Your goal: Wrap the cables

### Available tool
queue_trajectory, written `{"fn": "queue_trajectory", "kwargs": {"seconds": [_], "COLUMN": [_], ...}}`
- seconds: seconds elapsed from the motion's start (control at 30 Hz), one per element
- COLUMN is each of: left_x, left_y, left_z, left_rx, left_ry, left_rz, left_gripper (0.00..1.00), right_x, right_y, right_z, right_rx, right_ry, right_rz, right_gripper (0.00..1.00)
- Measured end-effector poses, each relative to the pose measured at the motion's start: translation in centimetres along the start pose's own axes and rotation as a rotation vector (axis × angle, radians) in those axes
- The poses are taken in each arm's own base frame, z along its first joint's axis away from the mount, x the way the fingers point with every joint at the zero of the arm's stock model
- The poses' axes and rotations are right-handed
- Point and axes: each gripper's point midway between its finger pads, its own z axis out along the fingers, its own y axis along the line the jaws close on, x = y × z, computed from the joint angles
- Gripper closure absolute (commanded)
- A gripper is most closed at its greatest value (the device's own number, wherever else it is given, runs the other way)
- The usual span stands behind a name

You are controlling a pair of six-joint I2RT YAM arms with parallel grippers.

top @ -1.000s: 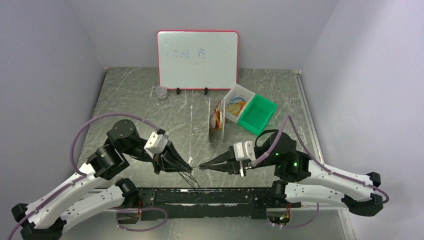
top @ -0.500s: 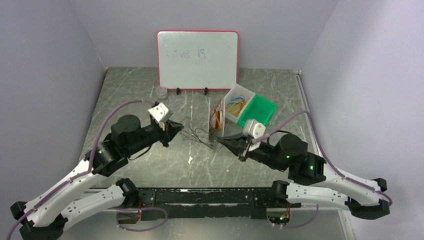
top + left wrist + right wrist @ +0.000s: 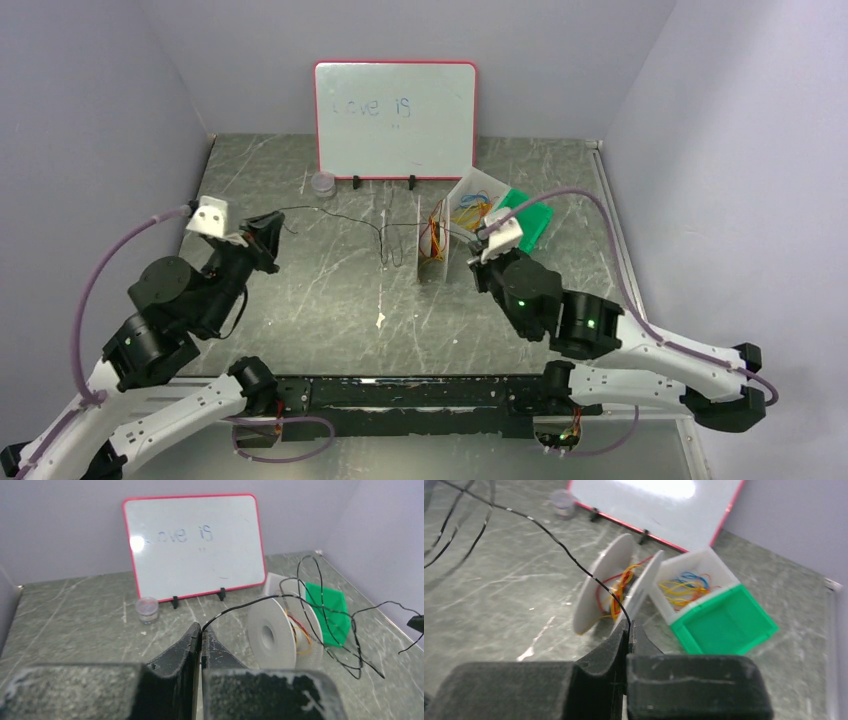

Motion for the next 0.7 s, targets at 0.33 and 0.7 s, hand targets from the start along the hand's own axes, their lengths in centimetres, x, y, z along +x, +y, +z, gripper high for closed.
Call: {"fn": "queue_trajectory", "kwargs": {"seconds": [0.33,0.7], "left_x": [-3.6,-6.1], "left_y": [3.7,7.2], "left_z": [-3.1,-7.0], "left_rx": [-0.124,-0.221], "left_ry": [-0.097,-0.178], "left_rz": [-0.053,-0.112], "left_gripper": [0.93,0.93], "right_x": [4.7,6.6], "right_y": [-10.2,-19.2], "right_z": [5.6,7.3], "right_rx": [0.377,0.628], "right_ry": [0.193,0.192], "right_rz": [0.050,0.229], "right_gripper": [1.00,1.00]}}
